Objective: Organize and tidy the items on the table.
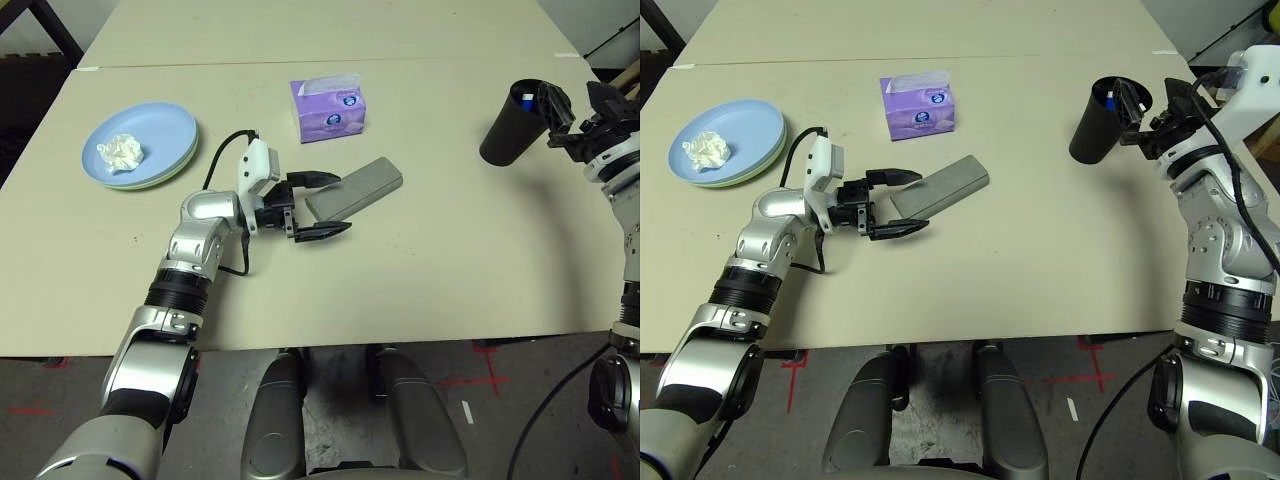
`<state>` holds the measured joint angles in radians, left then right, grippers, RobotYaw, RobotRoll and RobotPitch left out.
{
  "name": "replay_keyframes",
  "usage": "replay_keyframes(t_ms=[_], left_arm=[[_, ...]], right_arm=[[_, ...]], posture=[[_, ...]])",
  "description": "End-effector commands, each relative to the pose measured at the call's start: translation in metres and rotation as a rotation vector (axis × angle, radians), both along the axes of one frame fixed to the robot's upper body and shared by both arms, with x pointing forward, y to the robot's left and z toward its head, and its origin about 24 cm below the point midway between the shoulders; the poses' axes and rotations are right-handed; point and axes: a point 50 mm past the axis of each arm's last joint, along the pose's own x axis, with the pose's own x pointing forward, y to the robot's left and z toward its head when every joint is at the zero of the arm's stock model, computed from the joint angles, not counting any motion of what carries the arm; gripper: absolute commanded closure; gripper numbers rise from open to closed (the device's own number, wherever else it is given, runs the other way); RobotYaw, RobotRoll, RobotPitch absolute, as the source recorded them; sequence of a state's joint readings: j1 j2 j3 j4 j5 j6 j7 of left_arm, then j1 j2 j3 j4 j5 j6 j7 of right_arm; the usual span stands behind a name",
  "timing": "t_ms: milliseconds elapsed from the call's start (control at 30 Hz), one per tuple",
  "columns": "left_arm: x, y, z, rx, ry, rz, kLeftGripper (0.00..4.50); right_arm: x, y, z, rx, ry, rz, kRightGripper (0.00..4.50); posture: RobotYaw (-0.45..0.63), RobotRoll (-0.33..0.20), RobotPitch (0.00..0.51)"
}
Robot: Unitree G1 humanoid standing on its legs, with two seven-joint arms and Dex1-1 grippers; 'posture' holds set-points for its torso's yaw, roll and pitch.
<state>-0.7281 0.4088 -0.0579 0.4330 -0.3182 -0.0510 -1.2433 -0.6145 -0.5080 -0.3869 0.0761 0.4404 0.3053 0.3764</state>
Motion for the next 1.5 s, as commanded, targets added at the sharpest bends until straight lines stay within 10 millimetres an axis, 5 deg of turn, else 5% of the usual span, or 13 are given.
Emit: replay_keyframes(t_ms=[33,400,633,867,1033,1500], left_arm=[[-0.003,0.003,0.003,-0.064,-0.019,0.075,0.0],[-0.008,0.036,0.004,-0.241,-0.094,0.563,0.0],[-0.009,0.057,-0.004,-0.333,-0.091,0.933,0.0],[-0.019,0.078,-0.007,-0.456,-0.123,1.226,0.0],[-0.027,0.092,-0.011,-0.433,-0.15,1.289,0.0],[-0.036,0.137,-0.015,-0.425,-0.153,1.345,0.0]], right_arm=[[-0.009,0.007,-0.008,0.001,-0.053,0.07,0.02],[-0.038,0.014,-0.064,0.003,0.054,0.01,0.02],[-0.027,0.011,-0.083,-0.005,0.095,-0.22,0.02],[-0.019,0.011,-0.094,0.113,0.071,-0.269,0.02],[-0.024,0.008,-0.106,0.138,0.098,-0.213,0.02],[-0.037,-0.022,-0.088,0.064,0.042,-0.19,0.02]], posture=[[0.06,0.0,0.214],[0.08,0.0,0.223],[0.1,0.0,0.227],[0.13,0.0,0.23],[0.15,0.0,0.234],[0.14,0.0,0.224]])
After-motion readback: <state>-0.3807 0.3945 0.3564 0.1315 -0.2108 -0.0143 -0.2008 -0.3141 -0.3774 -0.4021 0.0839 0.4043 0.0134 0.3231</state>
